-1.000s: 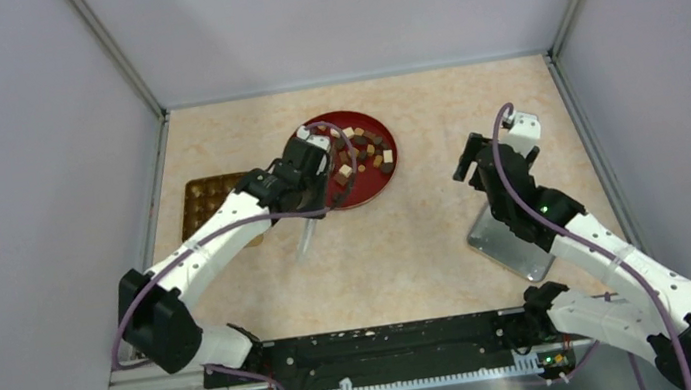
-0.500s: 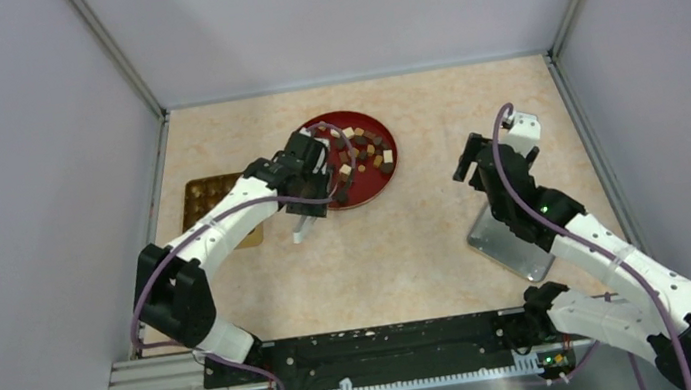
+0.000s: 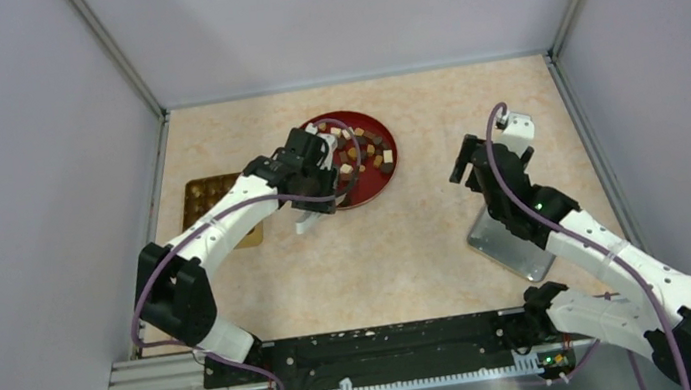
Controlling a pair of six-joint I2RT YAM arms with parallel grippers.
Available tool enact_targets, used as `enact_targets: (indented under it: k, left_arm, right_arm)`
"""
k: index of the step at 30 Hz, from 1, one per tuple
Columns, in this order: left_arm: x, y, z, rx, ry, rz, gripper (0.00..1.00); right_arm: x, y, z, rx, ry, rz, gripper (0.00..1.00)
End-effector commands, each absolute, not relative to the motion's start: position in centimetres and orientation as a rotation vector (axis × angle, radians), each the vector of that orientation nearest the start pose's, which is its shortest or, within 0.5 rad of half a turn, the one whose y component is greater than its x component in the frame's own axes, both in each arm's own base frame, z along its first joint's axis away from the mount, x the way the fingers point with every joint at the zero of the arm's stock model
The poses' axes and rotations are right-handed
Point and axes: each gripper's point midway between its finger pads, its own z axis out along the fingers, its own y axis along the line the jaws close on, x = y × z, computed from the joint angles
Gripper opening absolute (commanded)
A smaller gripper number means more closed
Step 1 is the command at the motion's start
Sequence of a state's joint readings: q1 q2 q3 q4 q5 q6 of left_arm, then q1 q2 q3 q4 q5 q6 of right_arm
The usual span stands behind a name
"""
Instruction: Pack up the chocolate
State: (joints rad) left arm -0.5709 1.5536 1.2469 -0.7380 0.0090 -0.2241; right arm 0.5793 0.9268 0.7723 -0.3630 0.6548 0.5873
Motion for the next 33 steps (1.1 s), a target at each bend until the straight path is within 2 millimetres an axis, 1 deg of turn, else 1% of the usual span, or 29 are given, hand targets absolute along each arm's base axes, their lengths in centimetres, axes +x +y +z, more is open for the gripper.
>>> enact_targets:
  k: [1,4,7,12,14,18,24,27,28,29,33]
  left_arm:
    - [31.6,-22.3,14.7,0.511,2.499,-0.369,0.52]
    - [31.9,-22.5,13.9,0.521,2.519,-0.363,0.52]
    - [32.2,-22.9,13.8,0.521,2.52,-0.371,0.51]
    - [33.2,-22.9,14.1,0.492,2.521,-0.34,0.52]
    - [33.2,-23.0,14.0,0.496,2.525,-0.342,0.51]
    - [33.0,-22.9,14.2,0.501,2.526,-0.343,0.46]
    - [32.7,-22.3,14.8,0.495,2.523,-0.322,0.44]
    - [32.7,-22.1,15.0,0.49,2.52,-0.308,0.34]
    - [33.0,-21.7,15.3,0.473,2.51,-0.275,0.29]
    - [33.0,-21.6,15.5,0.471,2.503,-0.275,0.27]
    - [33.0,-21.6,16.8,0.463,2.473,-0.29,0.22]
  right_arm:
    - [29.9,8.8,20.7,0.41,1.915,0.096,0.78]
    - [29.8,8.8,20.7,0.41,1.918,0.095,0.78]
    - [29.7,8.6,20.7,0.411,1.92,0.085,0.78]
    - [29.5,8.5,20.6,0.416,1.919,0.083,0.78]
    - [29.5,8.5,20.6,0.417,1.92,0.086,0.78]
    - [29.5,8.5,20.7,0.418,1.917,0.087,0.78]
    - [29.6,8.6,20.6,0.416,1.919,0.09,0.78]
    - [29.7,8.7,20.6,0.415,1.919,0.095,0.78]
    - [29.7,8.7,20.6,0.415,1.919,0.098,0.78]
    - [29.7,8.8,20.6,0.415,1.92,0.101,0.78]
    - [29.6,8.7,20.6,0.418,1.919,0.1,0.78]
